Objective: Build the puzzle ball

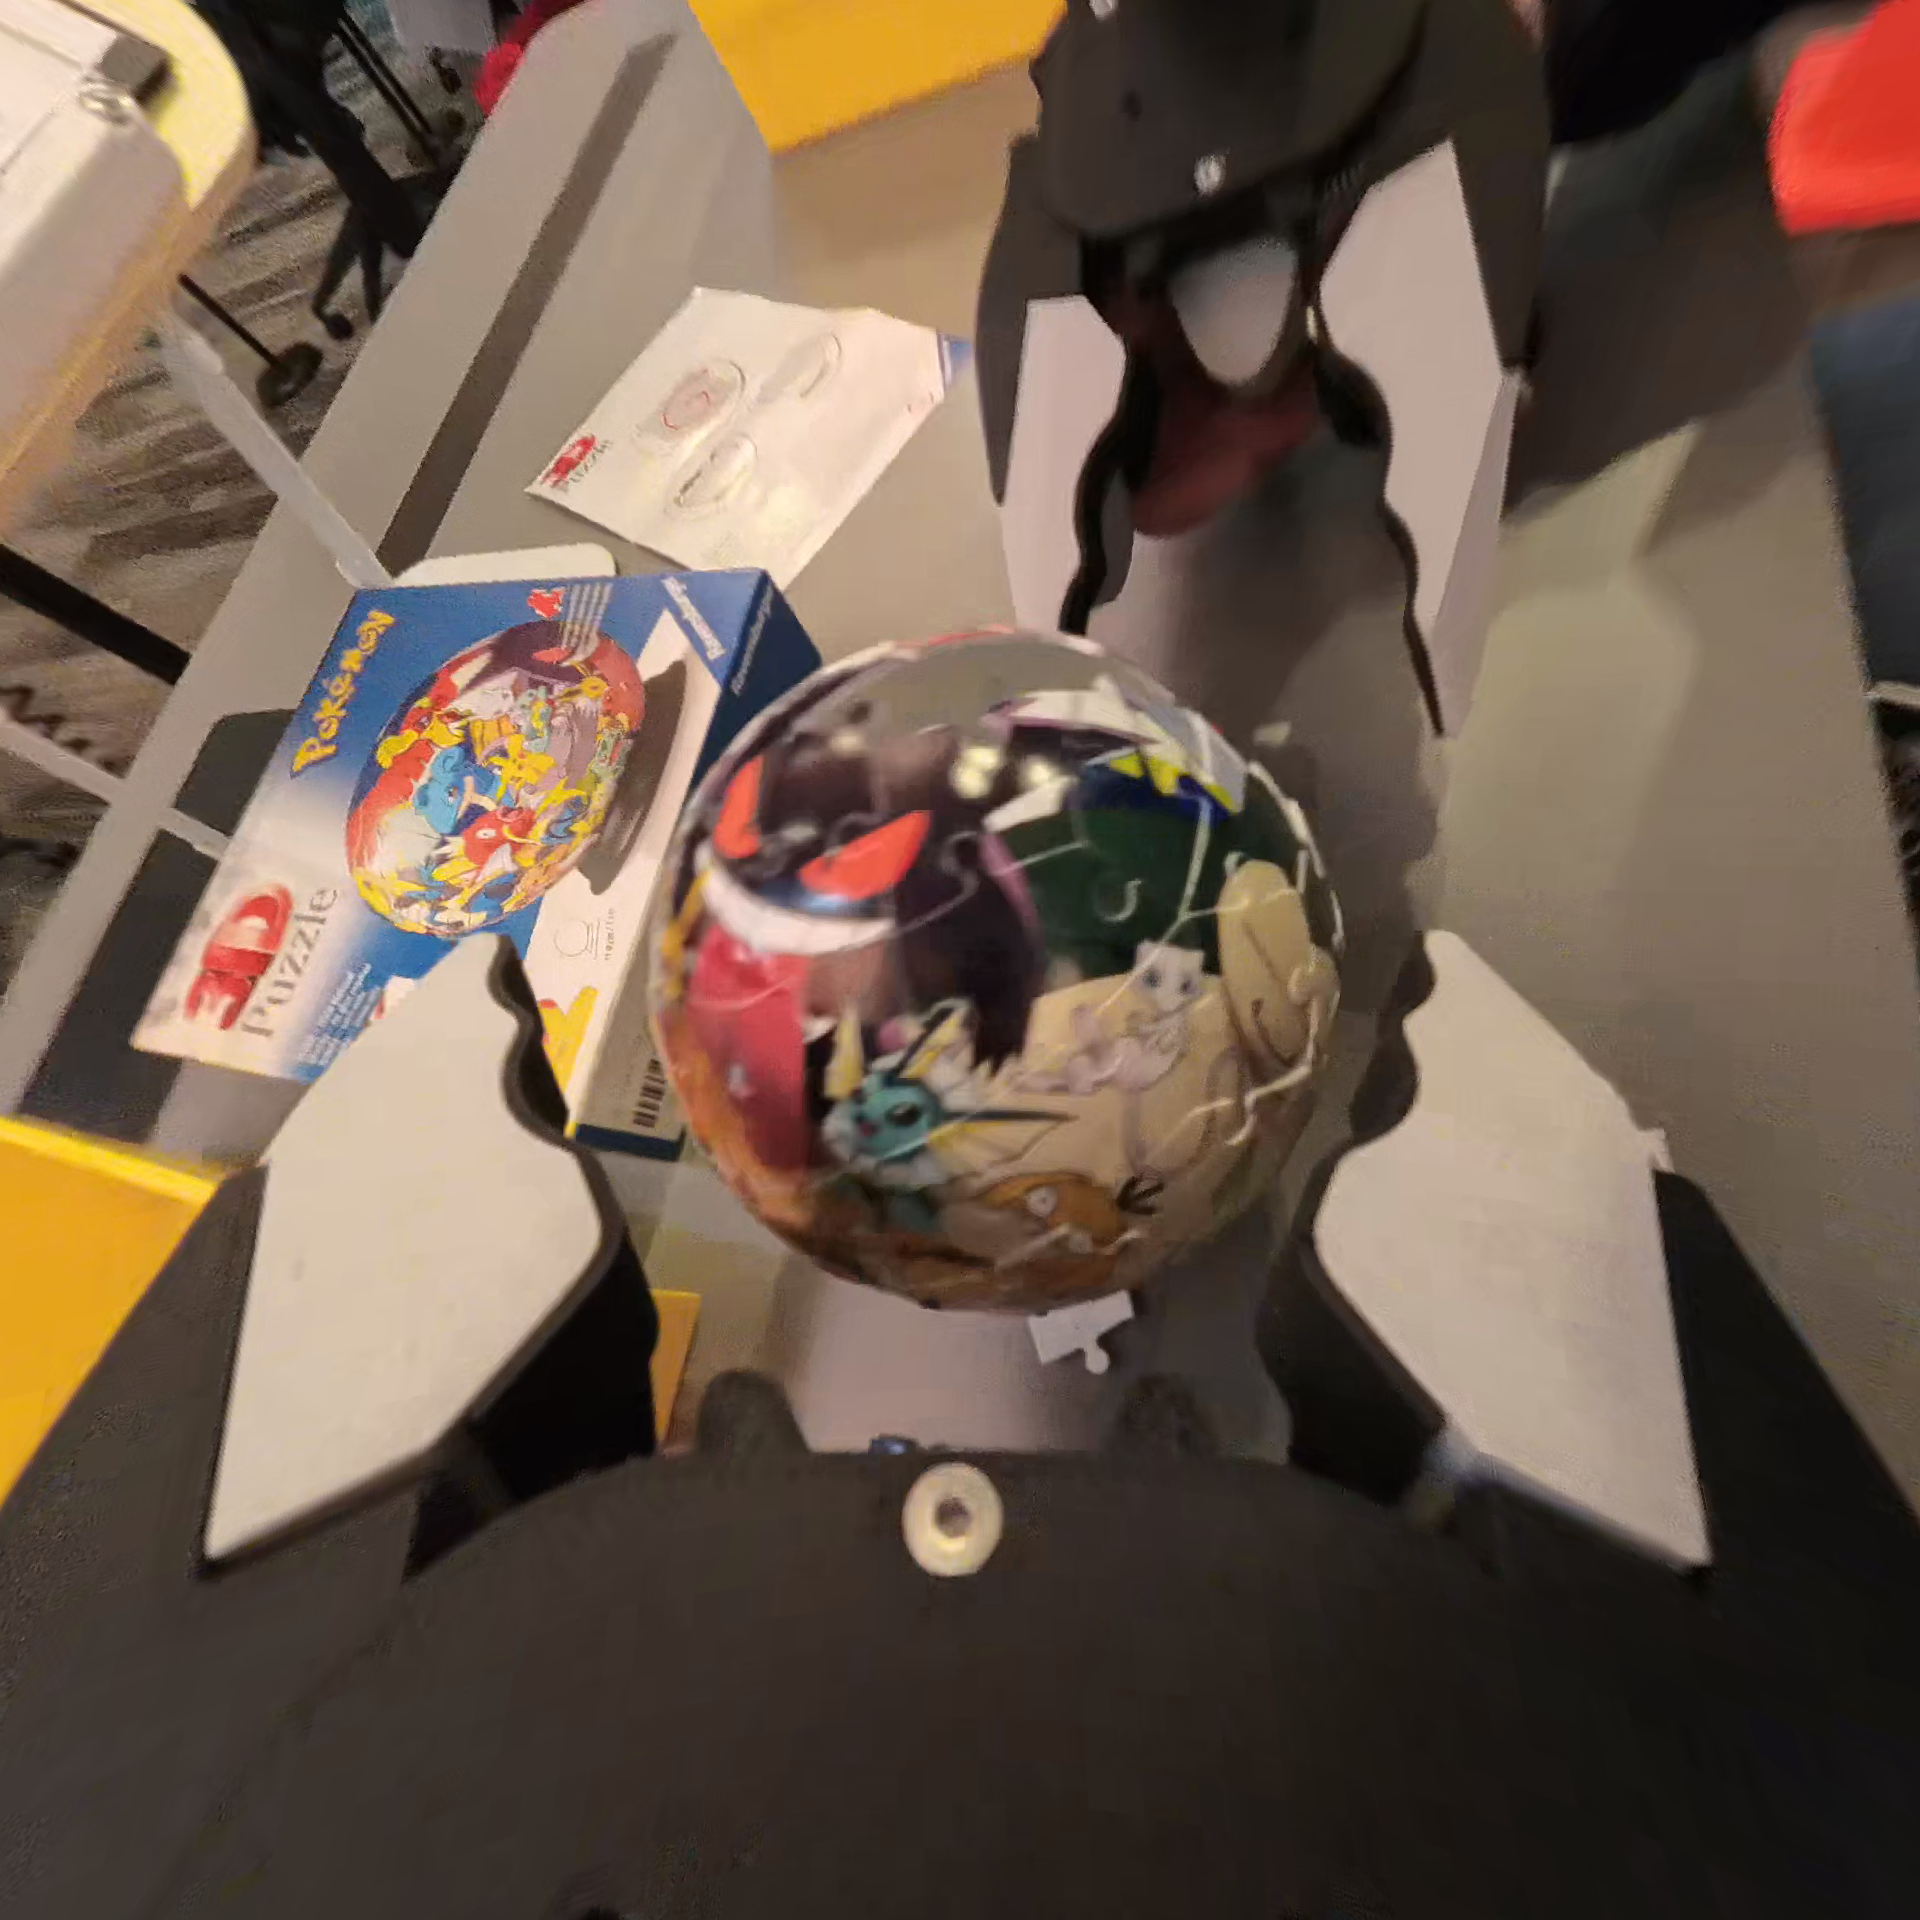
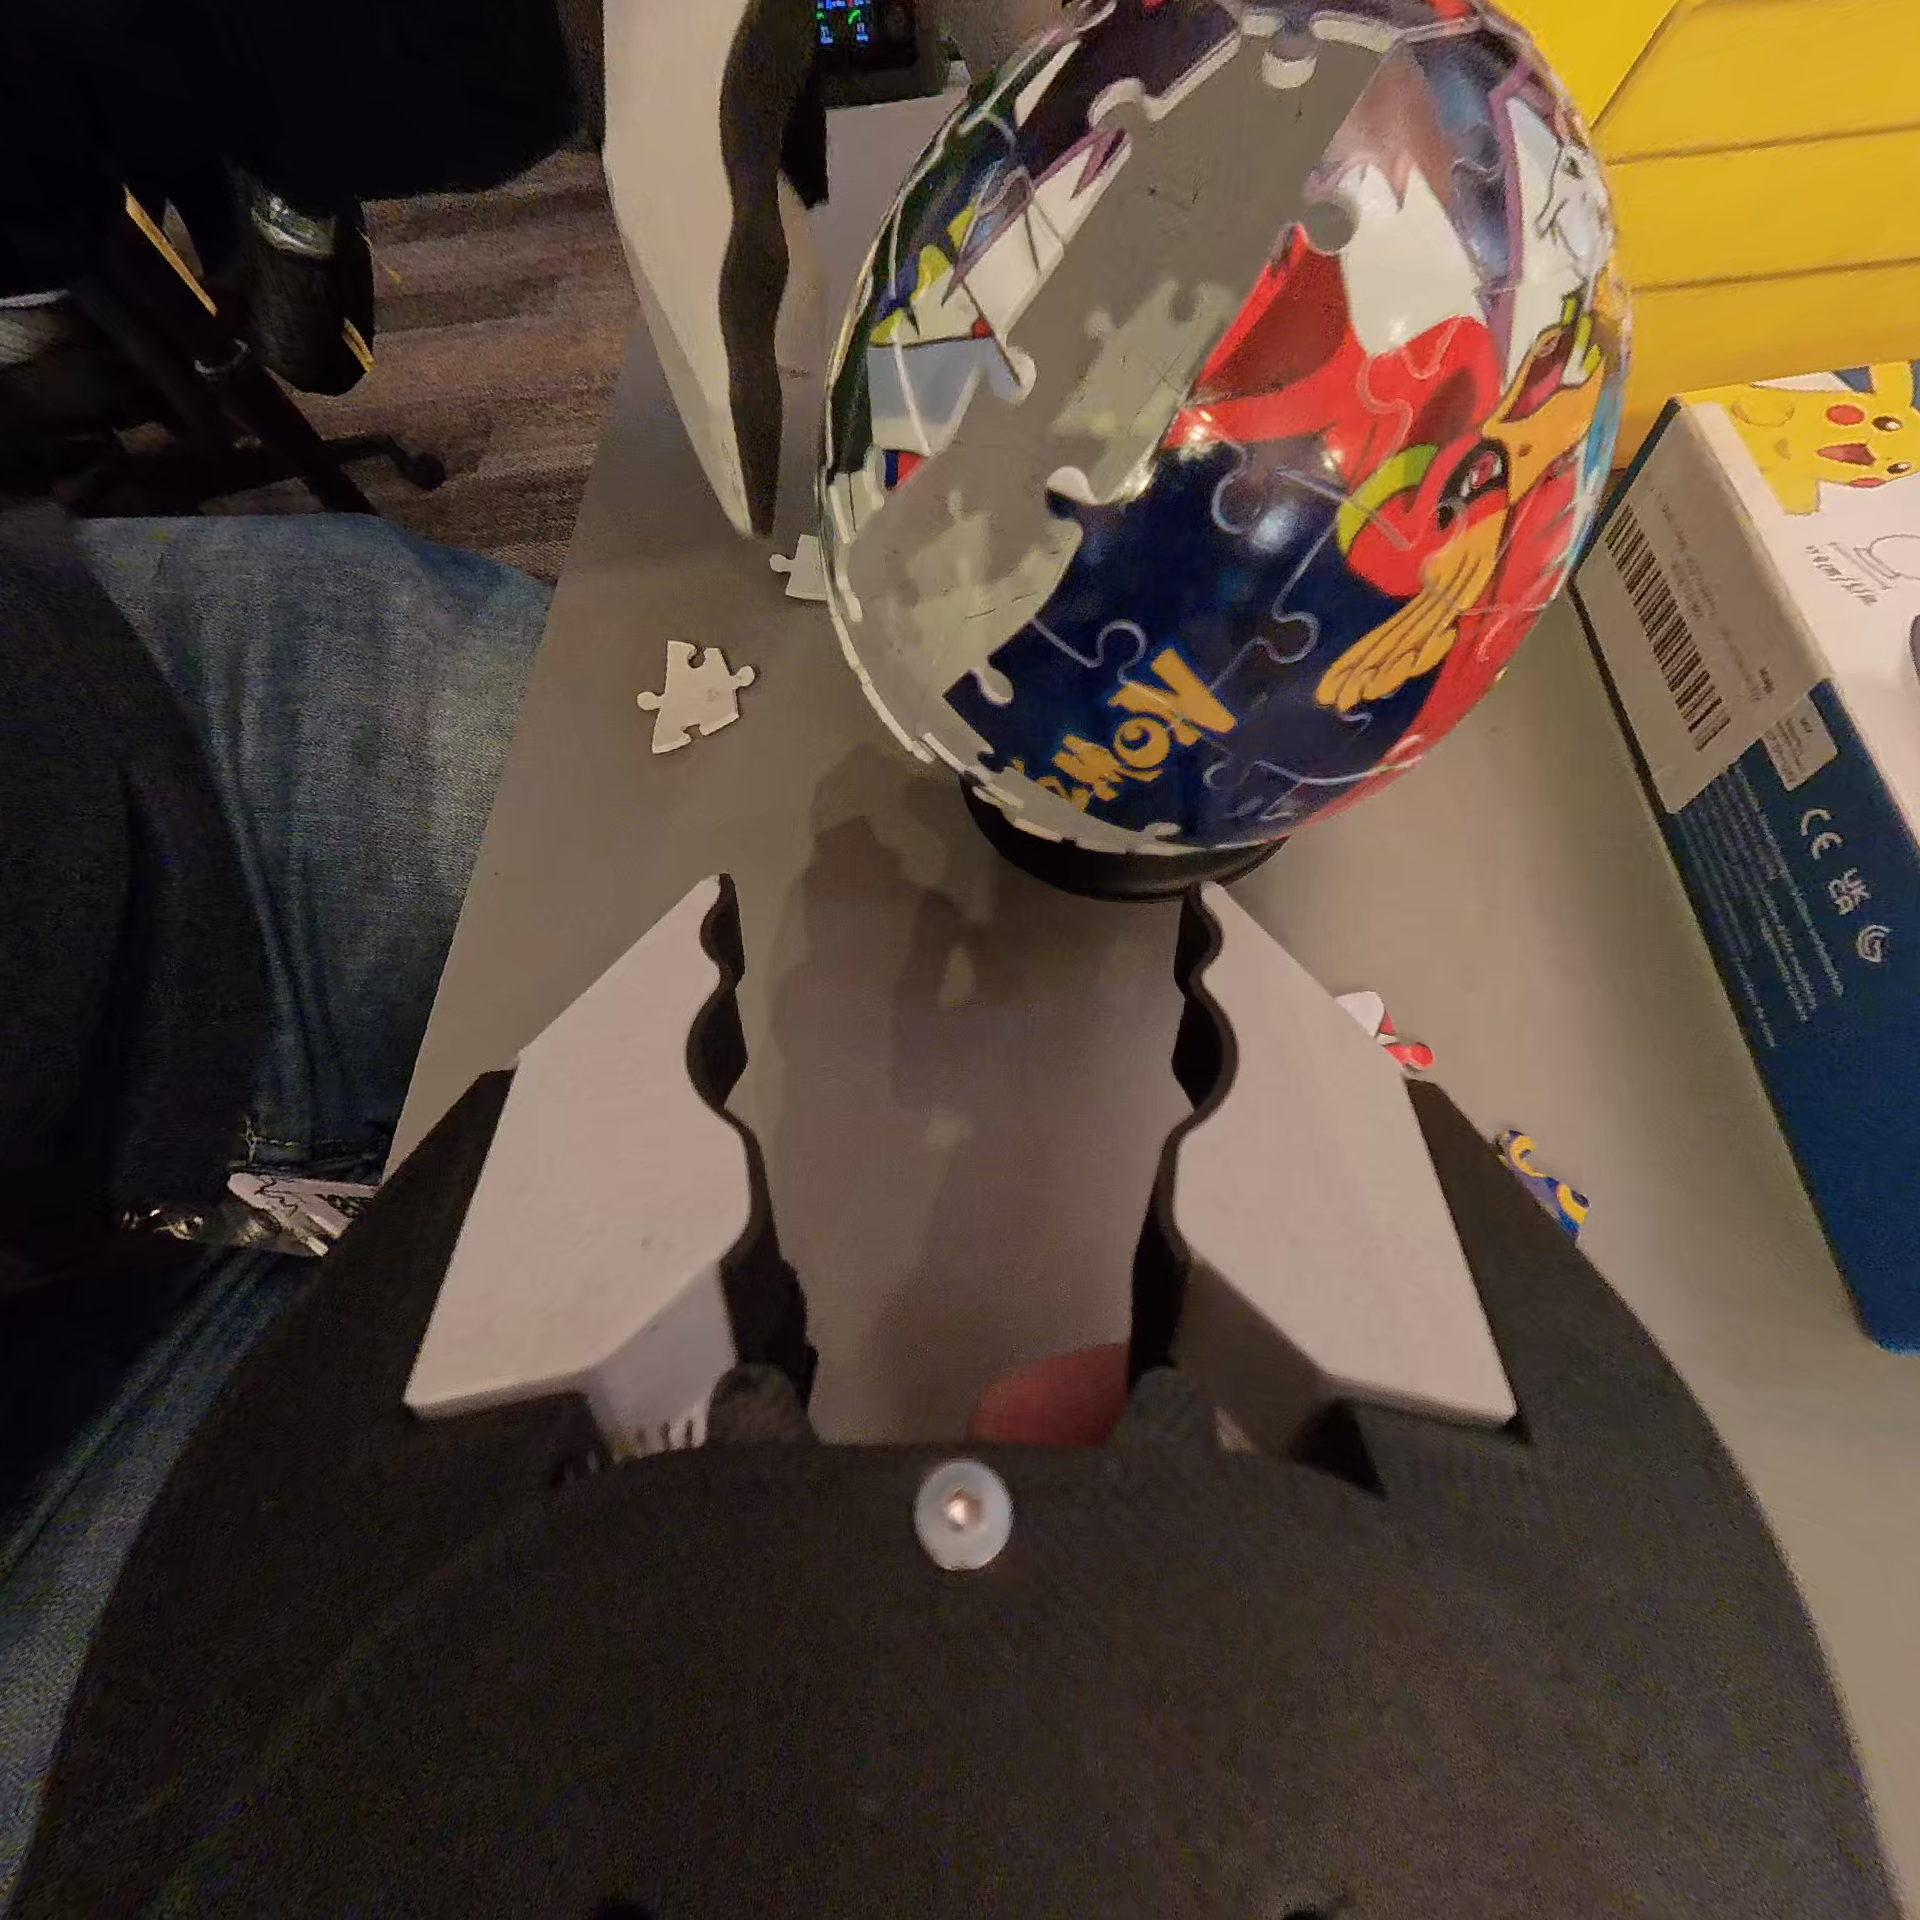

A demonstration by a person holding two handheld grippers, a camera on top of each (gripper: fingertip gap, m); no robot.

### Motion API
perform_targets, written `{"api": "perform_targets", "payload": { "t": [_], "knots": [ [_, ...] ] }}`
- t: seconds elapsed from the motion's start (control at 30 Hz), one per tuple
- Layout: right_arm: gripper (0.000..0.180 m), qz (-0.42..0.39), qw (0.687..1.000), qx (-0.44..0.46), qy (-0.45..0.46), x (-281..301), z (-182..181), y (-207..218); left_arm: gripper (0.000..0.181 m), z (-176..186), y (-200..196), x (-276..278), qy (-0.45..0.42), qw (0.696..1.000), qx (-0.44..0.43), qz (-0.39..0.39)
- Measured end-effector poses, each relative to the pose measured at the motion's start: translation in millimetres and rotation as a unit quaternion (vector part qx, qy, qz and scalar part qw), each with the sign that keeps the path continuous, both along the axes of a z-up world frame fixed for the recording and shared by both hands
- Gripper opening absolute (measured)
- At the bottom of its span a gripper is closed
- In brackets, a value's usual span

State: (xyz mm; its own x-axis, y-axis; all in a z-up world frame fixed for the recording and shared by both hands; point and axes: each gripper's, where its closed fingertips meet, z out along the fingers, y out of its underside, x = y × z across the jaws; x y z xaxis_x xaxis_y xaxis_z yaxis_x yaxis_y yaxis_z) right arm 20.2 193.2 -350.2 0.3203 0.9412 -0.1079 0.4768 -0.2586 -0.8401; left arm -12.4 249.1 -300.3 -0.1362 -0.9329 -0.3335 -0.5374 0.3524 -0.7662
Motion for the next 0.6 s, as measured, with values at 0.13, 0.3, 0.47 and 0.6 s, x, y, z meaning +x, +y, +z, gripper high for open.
{"api": "perform_targets", "payload": {
  "t": [0.13,0.3,0.47,0.6],
  "knots": [
    [0.083,0.002,1.000,-0.004,0.002,0.7,0.0,-2.0,0.135,-12.3,-0.6,5.4,0.031,0.998,0.057,-0.013],
    [0.083,0.005,1.000,-0.004,0.011,1.4,2.9,-3.0,0.129,-7.5,5.0,7.8,-0.007,1.000,0.009,0.002],
    [0.080,0.003,1.000,0.000,0.028,1.3,10.2,1.7,0.127,2.2,19.6,5.1,-0.076,0.993,-0.085,0.032],
    [0.071,0.003,0.999,0.014,0.046,0.5,19.4,10.5,0.125,8.8,30.9,2.1,-0.137,0.973,-0.180,0.038]
  ]
}}
